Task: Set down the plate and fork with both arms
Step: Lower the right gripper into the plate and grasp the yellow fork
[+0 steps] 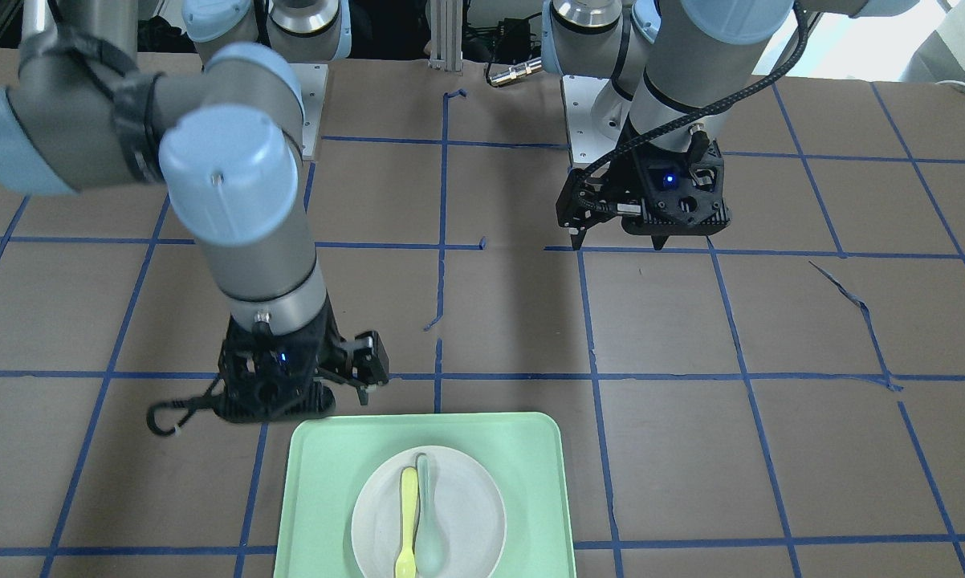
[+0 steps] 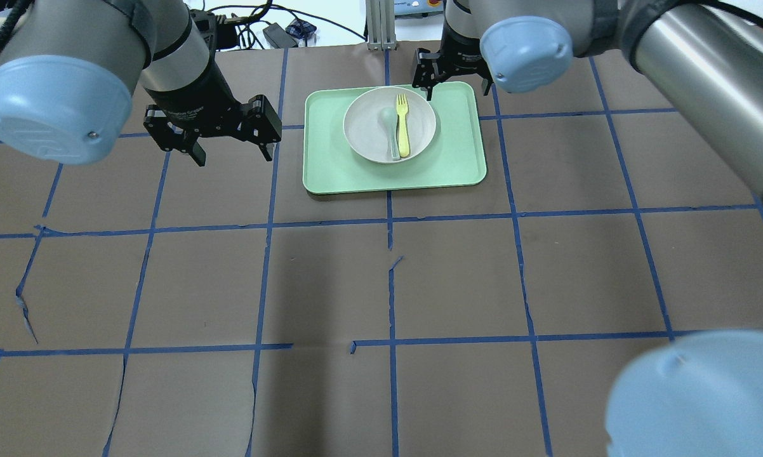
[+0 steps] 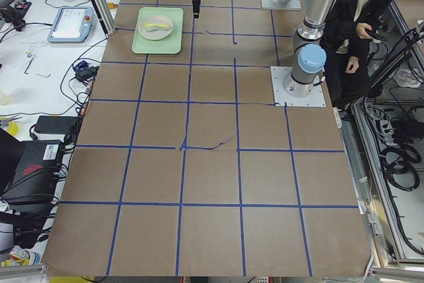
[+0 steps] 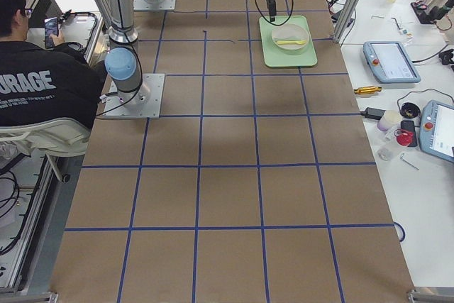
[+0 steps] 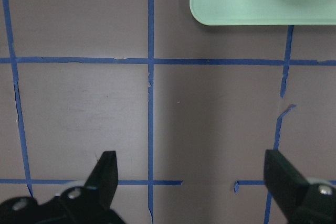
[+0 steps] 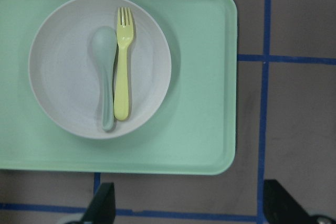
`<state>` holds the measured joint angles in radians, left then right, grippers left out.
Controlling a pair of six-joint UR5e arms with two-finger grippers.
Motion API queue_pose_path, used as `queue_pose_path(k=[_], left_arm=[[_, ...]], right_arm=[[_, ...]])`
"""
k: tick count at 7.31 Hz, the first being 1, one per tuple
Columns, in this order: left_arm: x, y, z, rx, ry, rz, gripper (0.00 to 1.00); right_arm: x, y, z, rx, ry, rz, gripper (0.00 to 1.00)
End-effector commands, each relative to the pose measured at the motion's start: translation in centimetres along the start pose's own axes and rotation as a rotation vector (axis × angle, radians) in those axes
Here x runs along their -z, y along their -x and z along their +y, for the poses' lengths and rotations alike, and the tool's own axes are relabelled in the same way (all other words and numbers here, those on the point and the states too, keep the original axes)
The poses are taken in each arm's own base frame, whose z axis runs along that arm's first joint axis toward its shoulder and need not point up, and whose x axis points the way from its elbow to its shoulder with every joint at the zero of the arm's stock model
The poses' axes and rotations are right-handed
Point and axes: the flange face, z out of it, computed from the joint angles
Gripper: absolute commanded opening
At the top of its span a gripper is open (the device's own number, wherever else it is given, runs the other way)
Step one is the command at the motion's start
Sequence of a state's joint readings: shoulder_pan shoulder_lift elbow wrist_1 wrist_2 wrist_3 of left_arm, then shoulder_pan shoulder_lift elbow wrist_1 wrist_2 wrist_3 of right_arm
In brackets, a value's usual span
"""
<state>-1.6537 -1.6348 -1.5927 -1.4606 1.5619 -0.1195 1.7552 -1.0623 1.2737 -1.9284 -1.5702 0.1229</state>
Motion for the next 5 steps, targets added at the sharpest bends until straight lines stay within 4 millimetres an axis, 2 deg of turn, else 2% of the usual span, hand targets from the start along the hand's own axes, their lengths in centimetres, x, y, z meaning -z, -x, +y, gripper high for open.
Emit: queue_pose_path(k=[1, 2, 3, 4, 5], left_arm=[[-0.1, 0.0, 0.0, 0.000, 0.001, 0.000, 1.00], [-0.4, 0.0, -0.1, 0.000, 0.007, -0.001, 1.00], [-0.5, 0.0, -0.1, 0.000, 0.009, -0.002, 1.00], [-0.7, 0.0, 0.0, 0.000, 0.012, -0.001, 1.00], [-0.7, 0.0, 0.0, 0.000, 0.013, -0.001, 1.00]], right_arm=[[-11.6, 3.3, -5.3, 0.009, 0.087, -0.034, 0.96], [-13.3, 3.5, -5.5, 0.013, 0.104, -0.033, 0.91], [-14.6, 3.7, -5.4, 0.016, 0.121, -0.031, 0.79], [-14.9, 3.7, -5.4, 0.016, 0.121, -0.031, 0.74], [-15.8, 3.8, -5.8, 0.014, 0.100, -0.034, 0.60]])
